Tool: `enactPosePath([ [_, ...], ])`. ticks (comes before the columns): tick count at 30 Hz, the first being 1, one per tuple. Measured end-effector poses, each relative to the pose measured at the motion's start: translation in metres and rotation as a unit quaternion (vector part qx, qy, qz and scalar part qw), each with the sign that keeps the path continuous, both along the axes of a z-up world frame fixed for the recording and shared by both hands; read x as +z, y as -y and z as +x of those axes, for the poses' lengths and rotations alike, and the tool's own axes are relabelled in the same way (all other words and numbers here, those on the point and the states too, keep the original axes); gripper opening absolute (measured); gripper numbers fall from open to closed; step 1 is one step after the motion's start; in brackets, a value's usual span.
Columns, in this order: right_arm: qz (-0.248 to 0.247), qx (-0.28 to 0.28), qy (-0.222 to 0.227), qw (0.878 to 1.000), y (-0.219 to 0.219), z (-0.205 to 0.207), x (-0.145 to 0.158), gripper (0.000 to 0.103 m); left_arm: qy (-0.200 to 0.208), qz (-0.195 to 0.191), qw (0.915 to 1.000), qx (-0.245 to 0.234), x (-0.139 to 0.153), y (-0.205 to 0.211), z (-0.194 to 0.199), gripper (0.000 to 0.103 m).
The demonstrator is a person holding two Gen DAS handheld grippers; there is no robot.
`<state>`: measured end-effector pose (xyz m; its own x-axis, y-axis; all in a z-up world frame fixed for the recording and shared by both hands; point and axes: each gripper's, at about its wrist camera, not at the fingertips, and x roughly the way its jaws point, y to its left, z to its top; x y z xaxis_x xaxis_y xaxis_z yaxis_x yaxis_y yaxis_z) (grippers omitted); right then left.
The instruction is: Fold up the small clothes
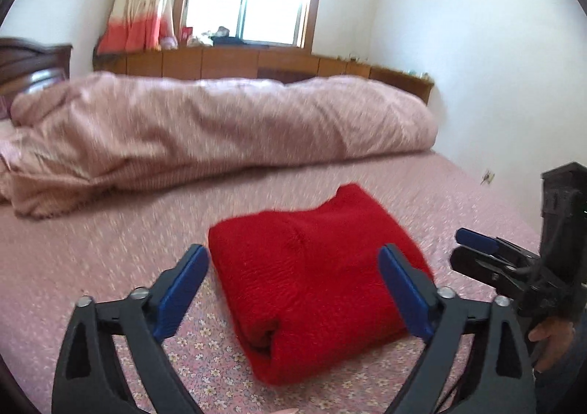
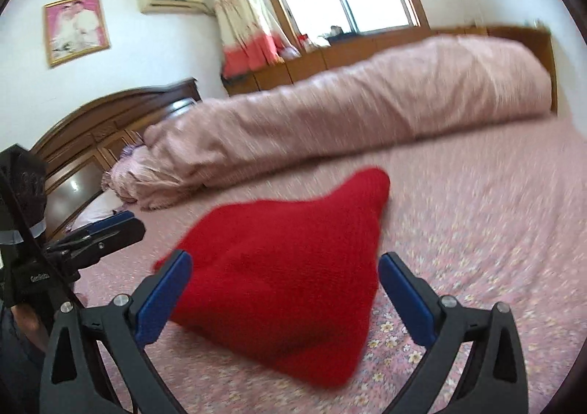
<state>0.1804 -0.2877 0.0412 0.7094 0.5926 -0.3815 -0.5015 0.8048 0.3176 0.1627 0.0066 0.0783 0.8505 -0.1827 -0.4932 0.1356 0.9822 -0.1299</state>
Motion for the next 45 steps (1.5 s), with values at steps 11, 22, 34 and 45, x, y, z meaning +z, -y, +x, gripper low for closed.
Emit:
enactPosePath([
  [11, -0.108, -0.116, 0.118, 0.980, -0.006, -0.092, 0.007, 0.103, 0.096, 0.070, 0.9929, 0.000, 0.005, 0.023, -0.070, 0.099],
  [22, -0.115, -0.077, 0.124, 0.983, -0.033, -0.093, -0.030, 0.103, 0.058, 0.058, 0.9964, 0.020, -0.069, 0.005, -0.067, 0.099],
  [34, -0.090, -0.038, 0.089, 0.991, -0.033, -0.079, -0.043, 0.103, 0.025, 0.012, 0.9994, 0.023, -0.082, 0.001, -0.037, 0.099],
  [45, -0.108, -0.020, 0.080, 0.991, -0.043, -0.075, -0.050, 0.103, 0.008, -0.001, 0.9995, 0.032, -0.088, -0.005, -0.035, 0.099],
])
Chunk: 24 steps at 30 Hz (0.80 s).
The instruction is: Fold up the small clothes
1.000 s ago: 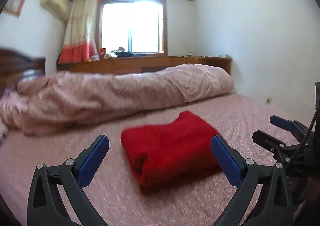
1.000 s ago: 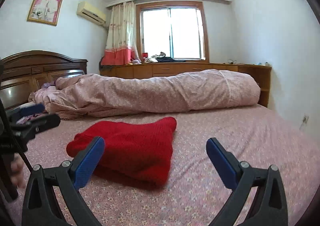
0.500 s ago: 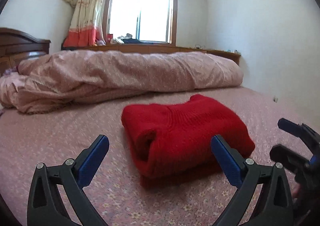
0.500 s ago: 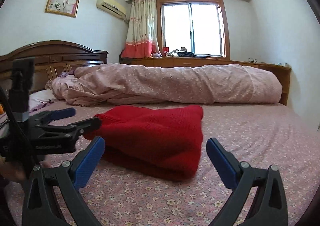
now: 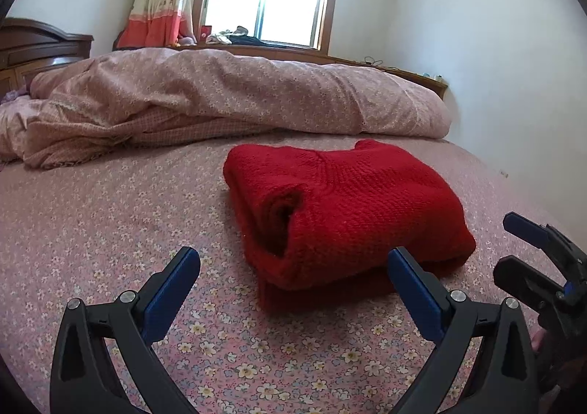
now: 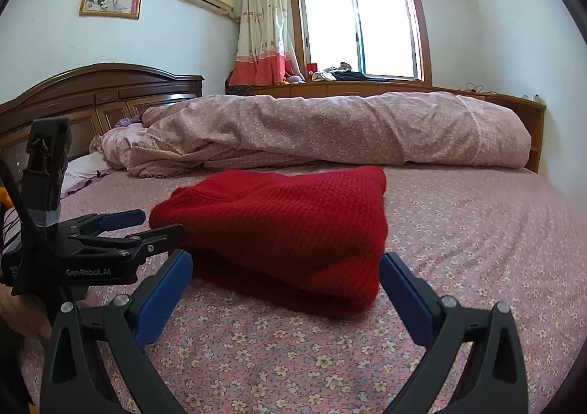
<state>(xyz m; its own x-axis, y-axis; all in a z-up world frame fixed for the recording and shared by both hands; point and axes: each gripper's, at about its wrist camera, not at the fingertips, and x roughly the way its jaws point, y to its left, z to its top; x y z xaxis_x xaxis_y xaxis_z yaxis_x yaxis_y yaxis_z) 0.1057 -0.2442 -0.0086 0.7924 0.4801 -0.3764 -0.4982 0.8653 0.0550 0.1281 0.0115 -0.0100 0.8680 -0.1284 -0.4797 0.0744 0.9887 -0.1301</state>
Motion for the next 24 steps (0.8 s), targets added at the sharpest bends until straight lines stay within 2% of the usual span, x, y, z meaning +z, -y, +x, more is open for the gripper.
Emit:
enactPosePath([
  [7, -0.001, -0.003, -0.003, 1.000, -0.003, 0.001, -0.002, 0.103, 0.014, 0.033, 0.9993, -0.007, 0.002, 0.014, -0.007, 0.099],
  [24, 0.000, -0.004, -0.015, 1.000, -0.001, 0.008, -0.005, 0.103, 0.011, 0.036, 0.9992, -0.011, 0.004, 0.014, -0.004, 0.099],
])
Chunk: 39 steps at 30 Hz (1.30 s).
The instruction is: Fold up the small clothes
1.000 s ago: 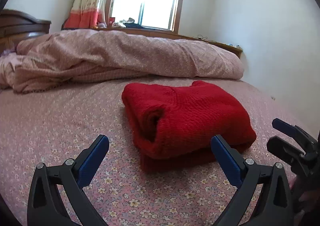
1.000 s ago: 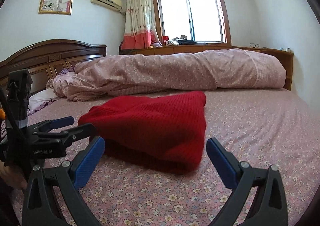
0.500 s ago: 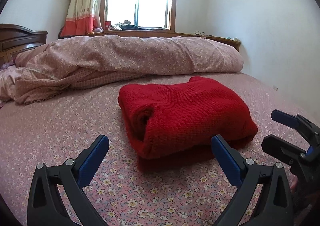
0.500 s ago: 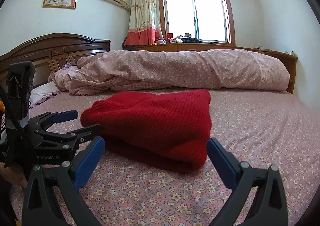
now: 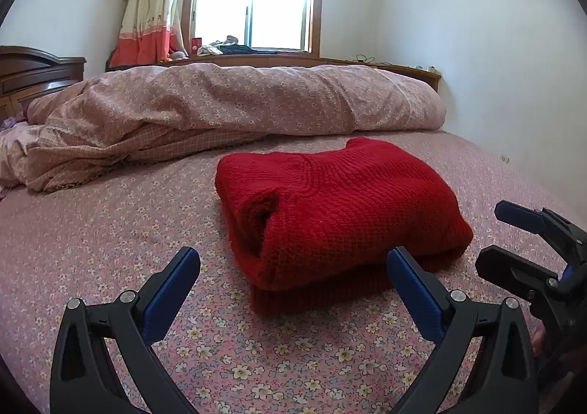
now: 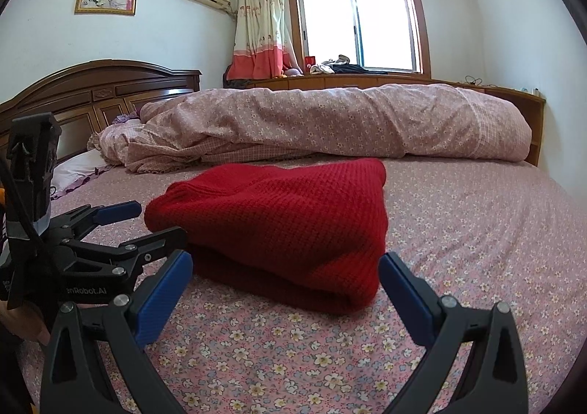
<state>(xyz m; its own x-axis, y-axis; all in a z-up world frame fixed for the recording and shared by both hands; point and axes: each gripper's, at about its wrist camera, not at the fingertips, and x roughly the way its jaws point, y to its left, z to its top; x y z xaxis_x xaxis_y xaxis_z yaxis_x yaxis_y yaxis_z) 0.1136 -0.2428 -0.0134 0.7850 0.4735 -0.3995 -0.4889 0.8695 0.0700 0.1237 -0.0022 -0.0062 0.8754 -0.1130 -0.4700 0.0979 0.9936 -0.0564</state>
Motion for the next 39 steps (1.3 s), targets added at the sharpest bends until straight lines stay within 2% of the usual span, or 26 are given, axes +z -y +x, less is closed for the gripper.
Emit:
enactPosePath([
  [39, 0.000, 0.008, -0.010, 1.000, -0.0017, 0.0002, -0.0052, 0.103, 0.005, 0.003, 1.0000, -0.001, 0.0003, -0.0044, 0.0014, 0.099],
])
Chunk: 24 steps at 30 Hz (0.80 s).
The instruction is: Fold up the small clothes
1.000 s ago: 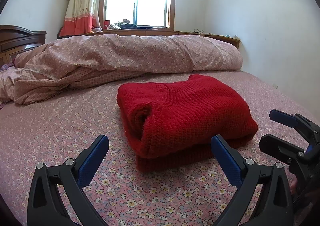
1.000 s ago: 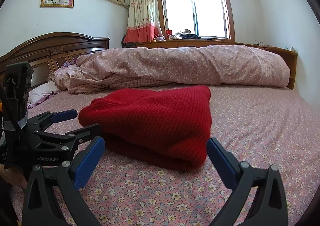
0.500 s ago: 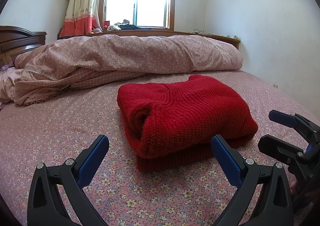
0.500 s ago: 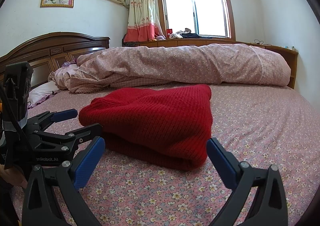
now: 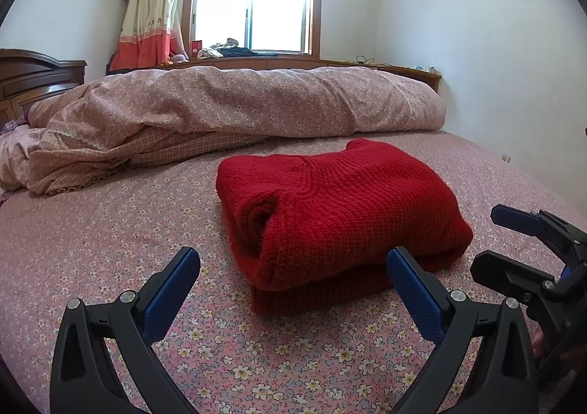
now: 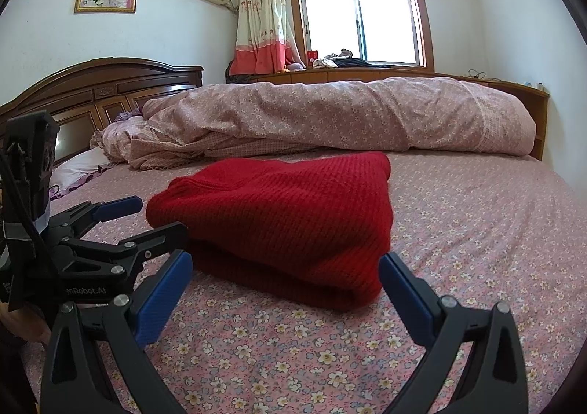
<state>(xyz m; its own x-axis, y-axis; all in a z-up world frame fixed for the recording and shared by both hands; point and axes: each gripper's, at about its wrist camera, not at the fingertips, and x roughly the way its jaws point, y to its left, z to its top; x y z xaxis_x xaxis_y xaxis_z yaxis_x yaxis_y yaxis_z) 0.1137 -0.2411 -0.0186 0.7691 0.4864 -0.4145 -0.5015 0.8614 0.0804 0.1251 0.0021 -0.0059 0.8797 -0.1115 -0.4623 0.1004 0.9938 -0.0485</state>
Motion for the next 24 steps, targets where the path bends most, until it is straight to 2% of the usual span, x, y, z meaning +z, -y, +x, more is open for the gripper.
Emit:
enactPosePath([
  [24, 0.000, 0.001, -0.003, 1.000, -0.0005, 0.0005, -0.0004, 0.103, 0.002, 0.000, 1.0000, -0.001, -0.0001, -0.0013, 0.0010, 0.099],
])
